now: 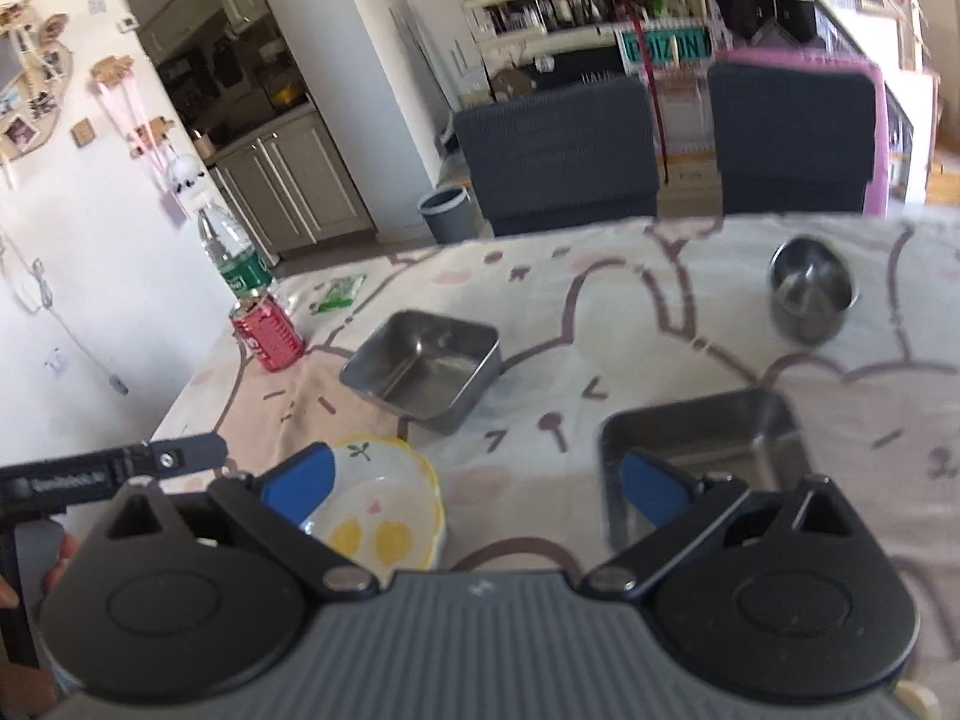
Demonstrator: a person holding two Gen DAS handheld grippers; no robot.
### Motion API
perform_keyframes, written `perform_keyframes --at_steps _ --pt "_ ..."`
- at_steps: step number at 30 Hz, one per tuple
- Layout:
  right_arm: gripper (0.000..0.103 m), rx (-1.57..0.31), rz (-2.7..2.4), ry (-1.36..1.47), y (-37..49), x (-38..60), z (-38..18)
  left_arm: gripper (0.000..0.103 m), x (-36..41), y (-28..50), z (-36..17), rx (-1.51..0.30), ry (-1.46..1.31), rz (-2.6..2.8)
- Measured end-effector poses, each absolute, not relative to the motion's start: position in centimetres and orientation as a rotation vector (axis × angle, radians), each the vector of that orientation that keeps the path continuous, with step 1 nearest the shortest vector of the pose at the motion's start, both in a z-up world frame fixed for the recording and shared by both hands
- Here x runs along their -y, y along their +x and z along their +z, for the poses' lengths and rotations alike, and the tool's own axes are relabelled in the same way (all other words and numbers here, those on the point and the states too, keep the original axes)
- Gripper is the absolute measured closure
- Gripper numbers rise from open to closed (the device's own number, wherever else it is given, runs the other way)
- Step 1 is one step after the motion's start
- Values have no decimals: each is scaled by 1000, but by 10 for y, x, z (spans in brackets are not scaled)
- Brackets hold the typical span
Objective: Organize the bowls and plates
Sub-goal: 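Reach both tools to the yellow-rimmed lemon bowl rim and close them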
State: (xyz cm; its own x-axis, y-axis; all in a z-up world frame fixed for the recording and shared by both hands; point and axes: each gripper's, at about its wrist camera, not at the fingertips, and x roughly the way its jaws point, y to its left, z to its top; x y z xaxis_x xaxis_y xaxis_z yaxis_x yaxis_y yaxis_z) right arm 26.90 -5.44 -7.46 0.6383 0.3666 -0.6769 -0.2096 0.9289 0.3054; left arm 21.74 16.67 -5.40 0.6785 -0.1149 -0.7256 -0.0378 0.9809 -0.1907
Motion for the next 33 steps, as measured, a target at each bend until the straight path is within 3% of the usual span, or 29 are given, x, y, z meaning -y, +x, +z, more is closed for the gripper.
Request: perform_keyframes --at_steps 4,11,14,25,28,33 --pt "0 -885 302 247 288 31 -93 58 -179 233 -74 -900 -201 -28" --pt "3 -1057 257 284 311 8 -122 71 -183 256 -104 -996 -185 -25" --pt "23 -1142 260 307 318 1 -138 81 -183 263 -114 -1029 -173 -25" --pt "79 -1245 260 220 325 -21 -165 88 -183 270 -127 -1076 -157 -68" --pt "86 -1271 248 220 328 -25 -173 89 -181 272 -129 -1086 -146 -81" --pt "84 -1270 274 198 323 -34 -178 90 -178 275 -136 -1111 -128 -106"
